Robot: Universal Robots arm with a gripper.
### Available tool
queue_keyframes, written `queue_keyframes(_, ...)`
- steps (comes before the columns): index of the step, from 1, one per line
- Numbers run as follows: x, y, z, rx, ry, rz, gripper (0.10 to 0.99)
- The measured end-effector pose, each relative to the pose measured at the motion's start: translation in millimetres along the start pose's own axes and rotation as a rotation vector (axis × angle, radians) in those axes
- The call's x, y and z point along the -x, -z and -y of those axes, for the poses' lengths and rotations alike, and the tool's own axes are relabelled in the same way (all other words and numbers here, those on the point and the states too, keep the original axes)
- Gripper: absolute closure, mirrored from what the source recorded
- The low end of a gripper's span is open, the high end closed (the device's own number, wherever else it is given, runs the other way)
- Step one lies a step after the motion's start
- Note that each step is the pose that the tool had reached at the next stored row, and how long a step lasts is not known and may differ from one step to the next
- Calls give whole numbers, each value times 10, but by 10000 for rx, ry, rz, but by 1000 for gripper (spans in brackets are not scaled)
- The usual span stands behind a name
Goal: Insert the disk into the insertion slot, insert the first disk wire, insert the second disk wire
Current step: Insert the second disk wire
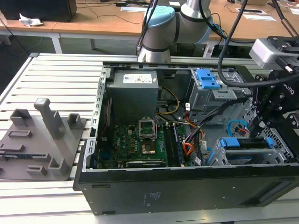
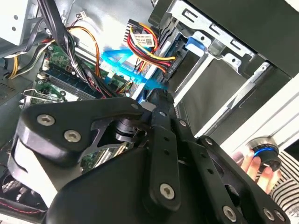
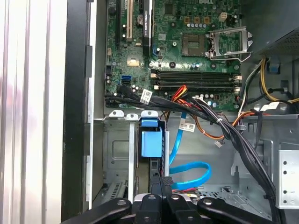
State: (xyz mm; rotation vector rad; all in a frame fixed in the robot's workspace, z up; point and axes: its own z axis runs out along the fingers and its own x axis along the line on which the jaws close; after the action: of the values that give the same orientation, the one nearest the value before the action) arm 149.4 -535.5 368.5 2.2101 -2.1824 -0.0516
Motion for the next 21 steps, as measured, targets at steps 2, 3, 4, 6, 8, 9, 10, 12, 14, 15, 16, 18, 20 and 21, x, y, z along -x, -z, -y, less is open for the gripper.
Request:
queue_keyframes(2,0,1,0,0,0,-1,980)
queue_keyframes(3,0,2,0,0,0,-3,980)
queue_keyframes(4,0,2,0,0,0,-2,980)
queue_keyframes(6,0,3,0,0,0,-2,914)
queue_keyframes(8,0,4,0,0,0,-2,851)
queue_keyframes(9,0,4,0,0,0,-3,851)
queue_keyframes(10,0,4,-6,0,5,-5,784)
queue_keyframes(12,8,-16,-25,0,37,0,784)
queue_keyframes(14,17,-42,-50,0,71,1,784)
queue_keyframes(15,20,-86,-59,0,128,0,784)
queue_keyframes(16,20,-99,-59,0,184,-8,784)
queue_keyframes(18,20,-101,-60,0,217,-26,784)
queue_keyframes(20,20,-102,-60,0,219,-26,784)
queue_keyframes(21,20,-103,-60,0,218,-25,800)
